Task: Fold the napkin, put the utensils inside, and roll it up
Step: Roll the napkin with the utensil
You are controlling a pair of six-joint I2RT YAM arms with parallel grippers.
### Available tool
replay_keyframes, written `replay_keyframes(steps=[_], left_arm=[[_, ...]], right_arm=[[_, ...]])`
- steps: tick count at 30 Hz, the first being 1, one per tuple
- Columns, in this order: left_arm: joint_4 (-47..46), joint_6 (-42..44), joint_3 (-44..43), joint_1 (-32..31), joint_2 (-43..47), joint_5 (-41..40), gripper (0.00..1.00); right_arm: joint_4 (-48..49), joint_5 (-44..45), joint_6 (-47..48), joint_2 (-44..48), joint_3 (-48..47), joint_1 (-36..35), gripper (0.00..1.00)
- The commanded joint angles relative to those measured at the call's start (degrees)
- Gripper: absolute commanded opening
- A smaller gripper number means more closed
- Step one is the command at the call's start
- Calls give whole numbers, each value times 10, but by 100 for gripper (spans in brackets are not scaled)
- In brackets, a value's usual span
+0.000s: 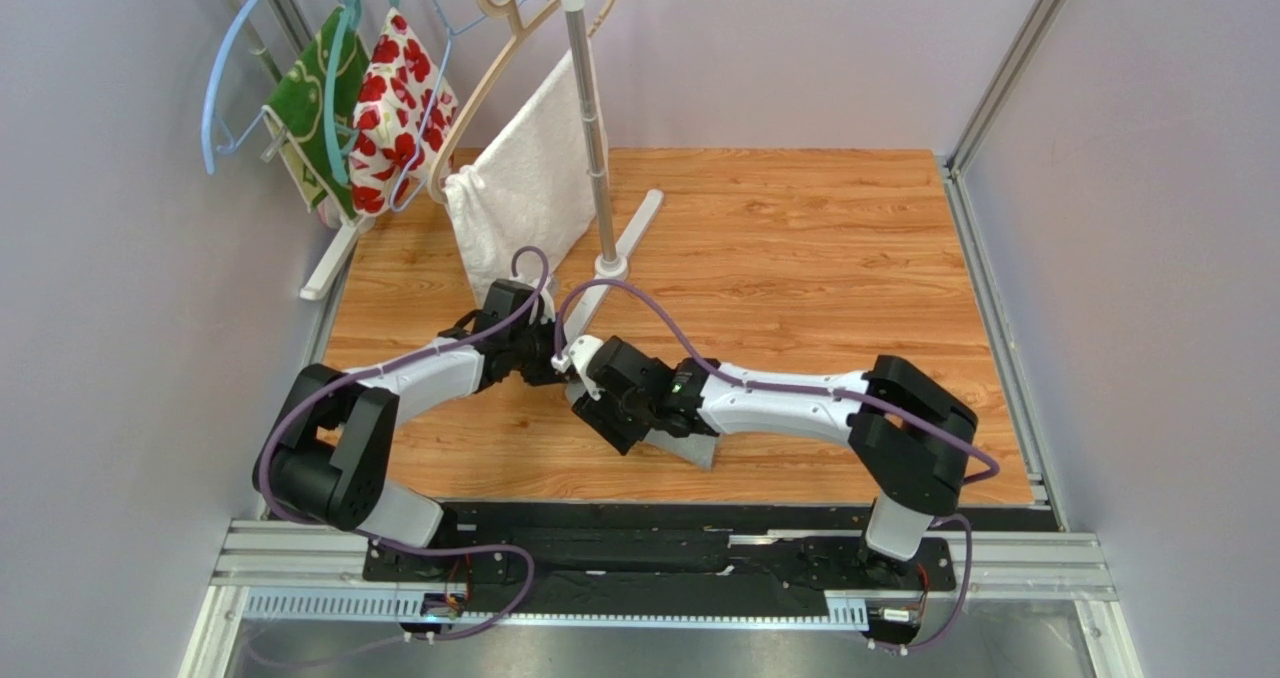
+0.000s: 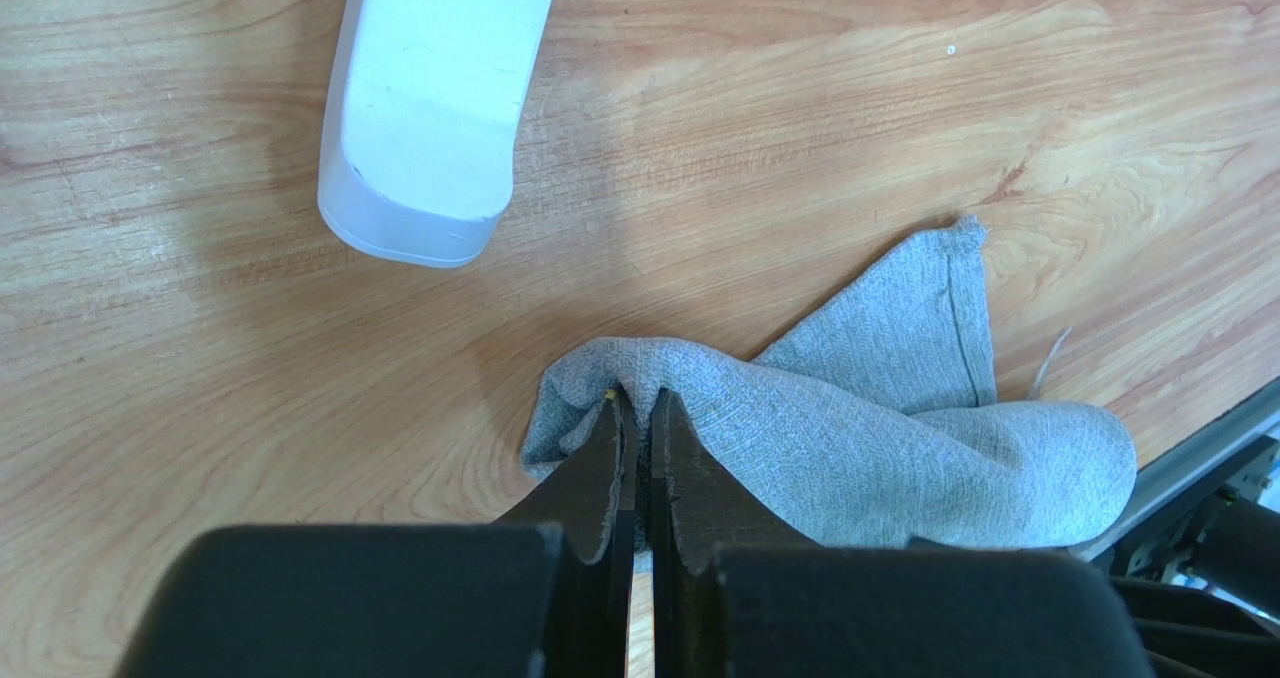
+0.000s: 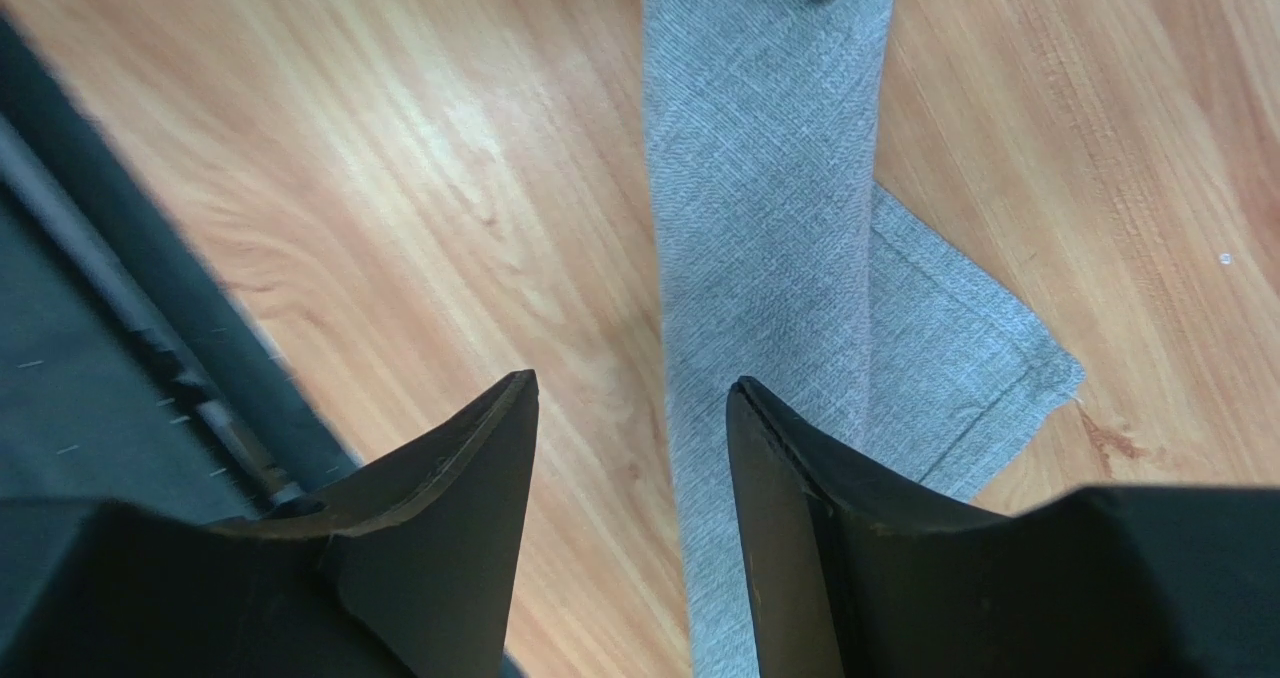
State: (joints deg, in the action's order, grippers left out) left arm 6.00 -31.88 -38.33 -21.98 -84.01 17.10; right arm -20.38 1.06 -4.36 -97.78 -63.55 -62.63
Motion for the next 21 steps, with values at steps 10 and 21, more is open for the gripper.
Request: replay_keyframes(steps=[10,21], left_arm=[[25,22,-22,3,-9,-9,0],[26,26,-27,3,-11,-4,0]], right_arm=[[68,205,83,-12,38,-44,54],[71,163,108,-42,52,-35,53]])
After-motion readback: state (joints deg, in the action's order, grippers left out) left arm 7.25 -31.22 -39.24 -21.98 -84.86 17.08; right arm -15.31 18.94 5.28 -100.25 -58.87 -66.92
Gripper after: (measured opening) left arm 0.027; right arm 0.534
